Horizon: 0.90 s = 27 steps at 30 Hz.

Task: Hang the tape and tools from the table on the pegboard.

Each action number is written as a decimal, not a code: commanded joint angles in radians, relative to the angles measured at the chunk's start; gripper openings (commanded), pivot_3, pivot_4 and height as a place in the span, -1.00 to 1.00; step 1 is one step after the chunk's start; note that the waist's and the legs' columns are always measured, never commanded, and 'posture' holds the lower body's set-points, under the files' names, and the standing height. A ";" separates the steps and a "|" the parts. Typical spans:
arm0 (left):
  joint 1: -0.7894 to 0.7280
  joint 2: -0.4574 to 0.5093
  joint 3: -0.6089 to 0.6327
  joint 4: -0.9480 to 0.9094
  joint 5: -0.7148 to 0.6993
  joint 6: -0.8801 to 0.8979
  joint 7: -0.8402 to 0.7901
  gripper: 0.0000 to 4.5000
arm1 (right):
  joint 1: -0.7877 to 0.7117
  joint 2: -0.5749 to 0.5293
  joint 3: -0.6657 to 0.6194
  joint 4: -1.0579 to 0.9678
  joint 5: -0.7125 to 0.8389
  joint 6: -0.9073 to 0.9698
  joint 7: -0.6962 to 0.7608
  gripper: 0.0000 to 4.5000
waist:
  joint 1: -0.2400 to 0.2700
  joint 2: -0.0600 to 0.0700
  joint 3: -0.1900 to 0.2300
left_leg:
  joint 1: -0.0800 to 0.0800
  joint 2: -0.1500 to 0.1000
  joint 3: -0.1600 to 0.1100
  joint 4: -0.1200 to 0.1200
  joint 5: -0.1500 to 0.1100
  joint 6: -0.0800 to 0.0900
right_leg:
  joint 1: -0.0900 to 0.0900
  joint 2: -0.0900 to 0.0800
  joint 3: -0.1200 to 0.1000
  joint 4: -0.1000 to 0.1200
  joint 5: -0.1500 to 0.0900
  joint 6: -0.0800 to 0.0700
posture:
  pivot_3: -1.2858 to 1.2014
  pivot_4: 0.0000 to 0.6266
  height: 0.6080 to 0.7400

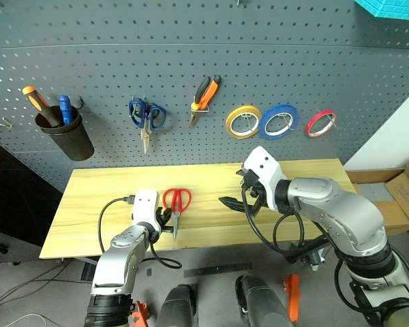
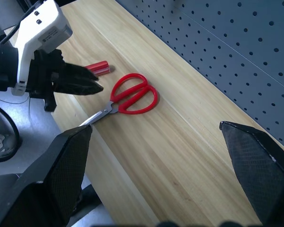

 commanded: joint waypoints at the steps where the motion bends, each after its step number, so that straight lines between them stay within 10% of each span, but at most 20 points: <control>1: -0.041 -0.002 -0.018 -0.032 -0.001 0.121 0.027 0.21 | -0.009 -0.023 -0.029 -0.026 0.032 -0.009 0.030 1.00 | 0.000 0.000 0.000 | 0.000 0.000 0.000 0.000 0.000 0.000 | 0.000 0.000 0.000 0.000 0.000 0.000 | -0.09 -0.34 1.00; 6: -0.107 -0.018 -0.029 -0.001 -0.004 0.265 0.048 0.99 | 0.003 -0.068 -0.024 -0.025 0.055 -0.015 0.065 1.00 | 0.000 0.000 0.001 | -0.001 0.000 0.000 0.000 0.000 0.000 | 0.000 0.000 0.000 0.000 0.000 0.001 | -0.09 -0.33 1.00; 27: -0.328 -0.120 0.073 0.389 0.007 0.307 0.164 0.83 | 0.001 -0.087 0.003 -0.026 0.063 -0.020 0.069 1.00 | -0.004 0.000 0.004 | -0.001 -0.001 0.000 0.000 -0.001 -0.002 | -0.001 0.000 0.000 -0.001 -0.001 0.002 | -0.12 -0.30 1.00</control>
